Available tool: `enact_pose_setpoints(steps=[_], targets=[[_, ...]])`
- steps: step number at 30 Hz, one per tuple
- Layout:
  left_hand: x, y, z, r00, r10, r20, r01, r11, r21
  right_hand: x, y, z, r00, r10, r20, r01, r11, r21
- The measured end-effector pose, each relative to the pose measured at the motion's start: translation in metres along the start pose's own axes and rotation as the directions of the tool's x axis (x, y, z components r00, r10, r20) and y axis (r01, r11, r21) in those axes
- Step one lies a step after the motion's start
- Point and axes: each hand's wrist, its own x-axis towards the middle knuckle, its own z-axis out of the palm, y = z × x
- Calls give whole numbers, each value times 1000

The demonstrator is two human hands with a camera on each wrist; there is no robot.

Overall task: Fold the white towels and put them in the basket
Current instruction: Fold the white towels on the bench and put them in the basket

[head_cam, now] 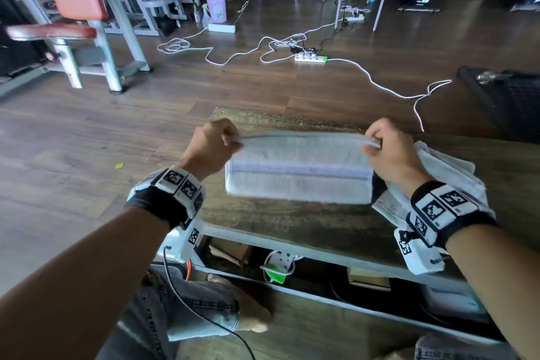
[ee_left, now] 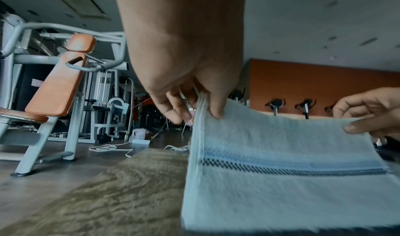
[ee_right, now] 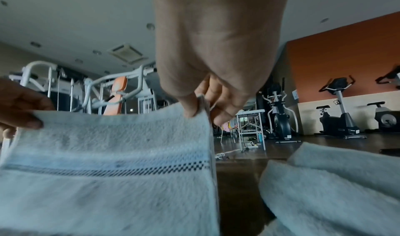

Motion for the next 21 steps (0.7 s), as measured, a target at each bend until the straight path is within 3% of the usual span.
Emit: enact_pose_setpoints(steps=[2,4,7,9,10,11,15,18,21], targets=[[-13,7,-14,990,42,-136,-56,993,-100,-9,-3,-14,994,-68,-81,78,990,121],[-31,5,-18,988,71,-141,-86,991,-104,-25,0,-24,987,-148,-67,155,982,109],[-61,-14,-10,998,23,52,-21,999,-41,-55,19,-26,970,-140,198,142,990,4],[-81,-22,0,960,-93,265,67,992,104,-74,33,-20,905,-95,416,134,989,-67],[-89,-24,5,933,-130,336,85,986,146,-82,39,-15,881,-77,466,135,986,-92],[-95,-25,12,922,-137,363,90,986,142,-88,42,-10,881,-79,467,146,983,-108],[-106,-10,41,954,-86,288,62,994,92,-99,33,11,926,-152,344,215,965,-152],[-113,-4,59,952,-41,302,3,992,127,-103,30,21,917,-159,366,244,949,-199],[-116,-13,65,975,-6,223,-8,998,63,-104,37,23,922,-138,363,227,950,-215]])
